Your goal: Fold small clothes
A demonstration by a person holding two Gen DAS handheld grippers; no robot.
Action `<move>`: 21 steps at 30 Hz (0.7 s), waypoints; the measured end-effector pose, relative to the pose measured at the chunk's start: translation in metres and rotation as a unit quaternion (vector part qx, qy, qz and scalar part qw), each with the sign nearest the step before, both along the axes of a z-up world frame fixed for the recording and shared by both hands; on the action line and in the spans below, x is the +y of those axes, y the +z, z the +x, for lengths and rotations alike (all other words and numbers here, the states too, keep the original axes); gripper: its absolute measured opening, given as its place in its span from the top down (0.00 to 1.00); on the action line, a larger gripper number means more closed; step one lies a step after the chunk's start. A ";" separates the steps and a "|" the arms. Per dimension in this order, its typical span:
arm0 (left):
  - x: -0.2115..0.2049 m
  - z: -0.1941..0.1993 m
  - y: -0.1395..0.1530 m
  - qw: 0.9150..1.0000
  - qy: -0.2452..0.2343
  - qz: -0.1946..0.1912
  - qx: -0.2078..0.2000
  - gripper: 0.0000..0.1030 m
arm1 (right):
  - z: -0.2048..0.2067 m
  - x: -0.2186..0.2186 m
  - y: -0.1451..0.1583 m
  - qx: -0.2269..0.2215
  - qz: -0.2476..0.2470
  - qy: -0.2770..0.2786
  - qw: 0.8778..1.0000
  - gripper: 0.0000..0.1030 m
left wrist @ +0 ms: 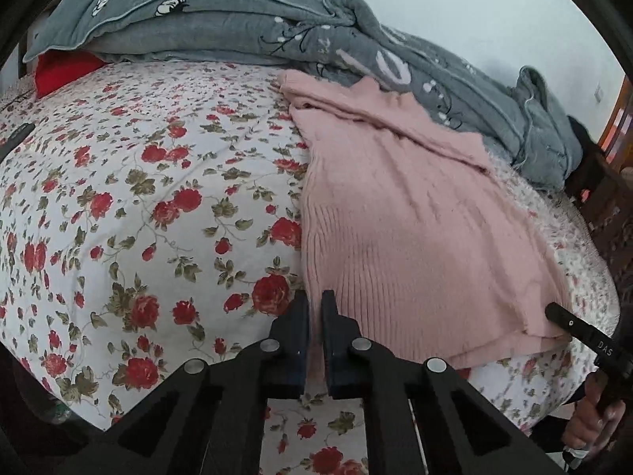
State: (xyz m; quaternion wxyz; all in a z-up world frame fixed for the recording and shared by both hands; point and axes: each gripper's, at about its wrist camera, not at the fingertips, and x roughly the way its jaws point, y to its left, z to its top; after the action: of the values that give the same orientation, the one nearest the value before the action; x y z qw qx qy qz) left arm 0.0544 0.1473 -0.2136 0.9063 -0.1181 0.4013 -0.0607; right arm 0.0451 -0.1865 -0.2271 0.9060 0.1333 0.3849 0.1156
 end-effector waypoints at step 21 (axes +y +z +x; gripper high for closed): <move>0.014 -0.059 0.008 0.999 -0.040 0.002 -0.014 0.91 | -0.070 -0.010 0.013 -0.011 -0.013 0.034 0.999 0.91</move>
State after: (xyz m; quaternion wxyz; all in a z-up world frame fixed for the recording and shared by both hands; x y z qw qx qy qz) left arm -0.0045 0.1618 -0.2060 0.9090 -0.0994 0.3927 -0.0978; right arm -0.0247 -0.1964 -0.2141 0.9075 0.1067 0.3805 0.1425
